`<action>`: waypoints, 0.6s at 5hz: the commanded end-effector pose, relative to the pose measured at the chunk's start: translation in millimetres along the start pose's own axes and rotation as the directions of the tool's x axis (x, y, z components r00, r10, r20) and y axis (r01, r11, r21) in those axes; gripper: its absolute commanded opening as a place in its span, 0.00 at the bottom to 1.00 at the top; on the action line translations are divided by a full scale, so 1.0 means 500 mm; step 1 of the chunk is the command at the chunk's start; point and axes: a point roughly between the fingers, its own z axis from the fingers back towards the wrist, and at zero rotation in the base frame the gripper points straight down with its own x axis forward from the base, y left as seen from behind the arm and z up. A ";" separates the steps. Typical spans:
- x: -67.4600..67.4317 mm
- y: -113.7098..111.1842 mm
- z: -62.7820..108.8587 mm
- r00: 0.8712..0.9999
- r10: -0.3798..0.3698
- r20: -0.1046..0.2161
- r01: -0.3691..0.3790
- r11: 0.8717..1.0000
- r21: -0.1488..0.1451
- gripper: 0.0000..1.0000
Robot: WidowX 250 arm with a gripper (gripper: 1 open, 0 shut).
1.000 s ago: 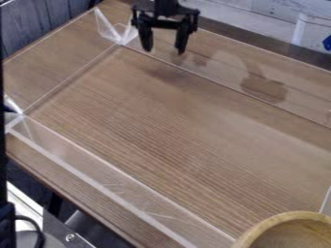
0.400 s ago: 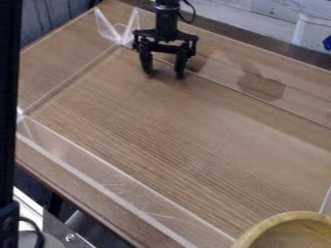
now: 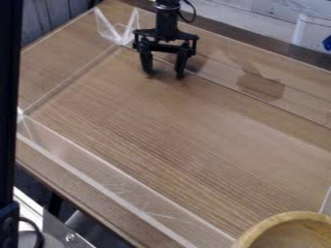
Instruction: Remove the green block from inside the brown bowl and put it on the table
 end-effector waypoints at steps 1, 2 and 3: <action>0.009 -0.005 0.005 1.000 0.010 0.027 -0.010 1.000 0.010 1.00; 0.009 -0.008 0.000 1.000 0.010 0.020 -0.011 1.000 0.017 1.00; 0.007 -0.009 -0.005 1.000 0.011 0.013 -0.012 1.000 0.023 1.00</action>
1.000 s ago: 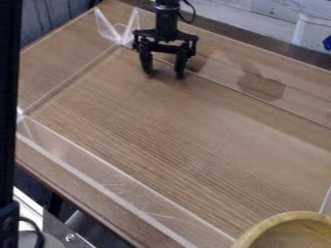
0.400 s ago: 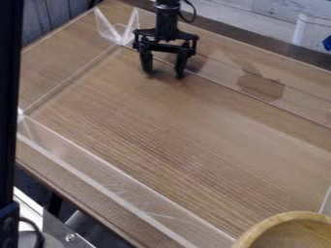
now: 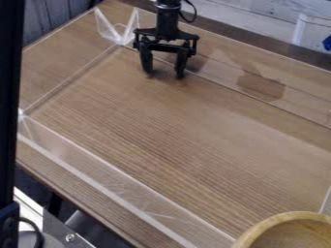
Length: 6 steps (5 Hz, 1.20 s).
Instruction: Remove the green block from inside the brown bowl and put it on the table
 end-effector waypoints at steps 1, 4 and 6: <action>0.002 -0.004 -0.005 1.000 0.018 0.005 -0.018 1.000 0.015 1.00; -0.003 -0.008 -0.012 1.000 0.022 -0.016 -0.022 0.999 0.033 1.00; -0.006 -0.010 -0.011 0.999 0.027 -0.030 -0.026 0.999 0.042 1.00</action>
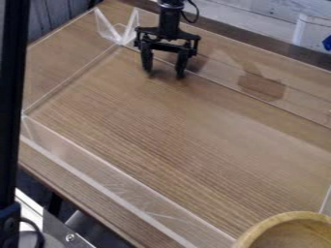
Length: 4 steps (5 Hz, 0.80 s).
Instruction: Remove the green block from inside the brown bowl and put it on the table
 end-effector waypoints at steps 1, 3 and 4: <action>-0.001 -0.006 -0.006 1.000 0.022 -0.008 -0.022 1.000 0.014 1.00; -0.005 -0.007 -0.004 0.999 0.026 -0.023 -0.025 0.999 0.019 1.00; -0.004 -0.008 -0.003 0.999 0.026 -0.022 -0.026 1.000 0.015 0.00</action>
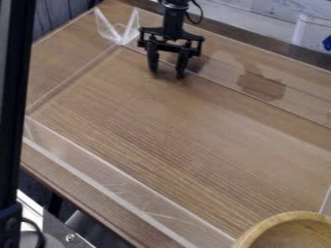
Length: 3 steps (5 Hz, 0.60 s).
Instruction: Remove the green block from inside the brown bowl and put it on the table
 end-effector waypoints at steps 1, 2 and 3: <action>-0.002 0.002 0.003 1.000 0.012 0.006 -0.012 1.000 -0.003 0.00; -0.008 0.006 0.014 1.000 0.005 0.007 -0.005 1.000 -0.012 0.00; -0.016 0.011 0.036 1.000 -0.008 0.016 0.008 1.000 -0.026 0.00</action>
